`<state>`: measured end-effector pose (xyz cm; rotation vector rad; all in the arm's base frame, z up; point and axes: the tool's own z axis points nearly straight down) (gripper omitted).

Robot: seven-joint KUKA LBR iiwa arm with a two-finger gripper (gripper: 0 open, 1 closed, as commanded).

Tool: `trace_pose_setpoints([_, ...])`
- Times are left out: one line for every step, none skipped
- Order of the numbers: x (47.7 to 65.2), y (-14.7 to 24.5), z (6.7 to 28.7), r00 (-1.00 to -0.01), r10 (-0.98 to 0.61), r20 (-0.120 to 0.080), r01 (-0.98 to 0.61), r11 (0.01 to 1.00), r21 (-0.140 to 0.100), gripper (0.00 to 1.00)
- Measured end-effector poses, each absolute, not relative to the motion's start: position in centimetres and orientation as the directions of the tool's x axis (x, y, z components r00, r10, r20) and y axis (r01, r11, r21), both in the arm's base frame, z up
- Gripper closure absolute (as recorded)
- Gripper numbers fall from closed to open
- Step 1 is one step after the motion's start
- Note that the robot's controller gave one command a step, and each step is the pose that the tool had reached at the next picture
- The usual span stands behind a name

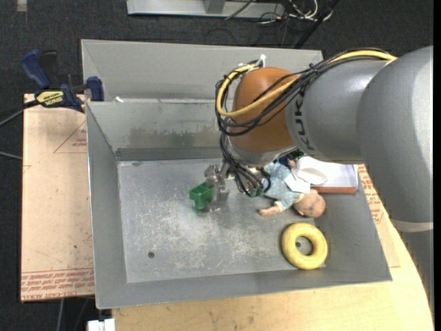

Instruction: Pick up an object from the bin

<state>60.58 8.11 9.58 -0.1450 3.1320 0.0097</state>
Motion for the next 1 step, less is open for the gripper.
trace_pose_setpoints([60.55,8.13,9.55,-0.996,-0.093,-0.006,-0.093,0.996,0.006,1.0])
